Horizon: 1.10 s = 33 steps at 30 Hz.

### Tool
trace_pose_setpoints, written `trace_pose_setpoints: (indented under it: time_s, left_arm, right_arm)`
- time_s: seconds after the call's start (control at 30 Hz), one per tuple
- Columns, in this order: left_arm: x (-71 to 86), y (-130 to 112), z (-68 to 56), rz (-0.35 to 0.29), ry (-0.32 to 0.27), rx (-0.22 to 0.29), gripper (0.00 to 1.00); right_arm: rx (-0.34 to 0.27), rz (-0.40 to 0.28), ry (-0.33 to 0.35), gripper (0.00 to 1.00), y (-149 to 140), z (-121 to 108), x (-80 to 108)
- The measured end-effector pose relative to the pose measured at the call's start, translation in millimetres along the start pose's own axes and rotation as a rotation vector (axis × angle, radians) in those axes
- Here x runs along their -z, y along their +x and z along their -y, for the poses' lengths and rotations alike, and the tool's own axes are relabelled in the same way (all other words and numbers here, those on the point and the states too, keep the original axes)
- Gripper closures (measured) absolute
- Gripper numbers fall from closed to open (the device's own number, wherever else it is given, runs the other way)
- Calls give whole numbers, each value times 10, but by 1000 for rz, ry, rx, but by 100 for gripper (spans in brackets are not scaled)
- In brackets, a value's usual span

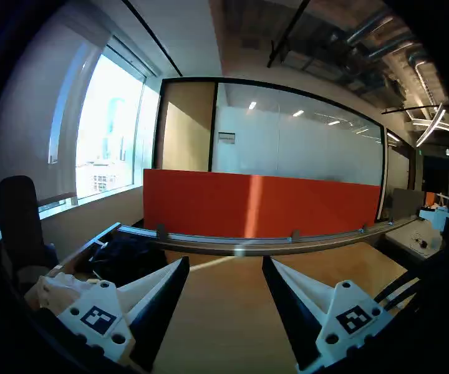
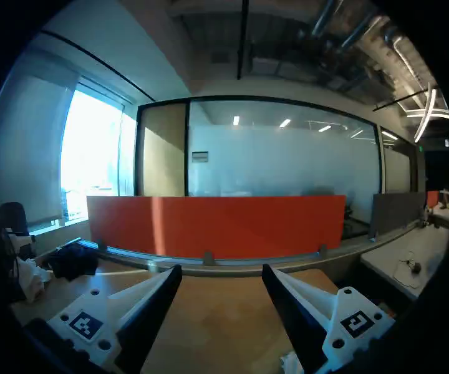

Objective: Fold towel

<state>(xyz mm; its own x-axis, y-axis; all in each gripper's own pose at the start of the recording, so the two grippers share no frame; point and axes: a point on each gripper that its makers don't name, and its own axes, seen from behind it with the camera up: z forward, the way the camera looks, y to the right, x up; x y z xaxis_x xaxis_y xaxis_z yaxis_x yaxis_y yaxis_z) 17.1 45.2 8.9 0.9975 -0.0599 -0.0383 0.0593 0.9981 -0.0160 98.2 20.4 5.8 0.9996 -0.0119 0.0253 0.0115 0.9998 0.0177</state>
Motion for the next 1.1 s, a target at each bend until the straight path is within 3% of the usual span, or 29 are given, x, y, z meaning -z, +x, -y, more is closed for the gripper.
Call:
trace_pose_setpoints:
  time_s: [0.33, 0.7, 1.1]
  left_arm:
    - [-25, -123, -3, 3, -13, -37, 14]
    - [-133, -533, -39, -14, -32, -93, 14]
    - [-223, -973, 87, -57, 1, -117, 14]
  right_arm:
    - [-1, -4, 4, 1, -43, 154, -29]
    - [-1, 1, 0, 1, -251, 244, -11]
    - [-8, 6, 11, 1, -486, 334, -91]
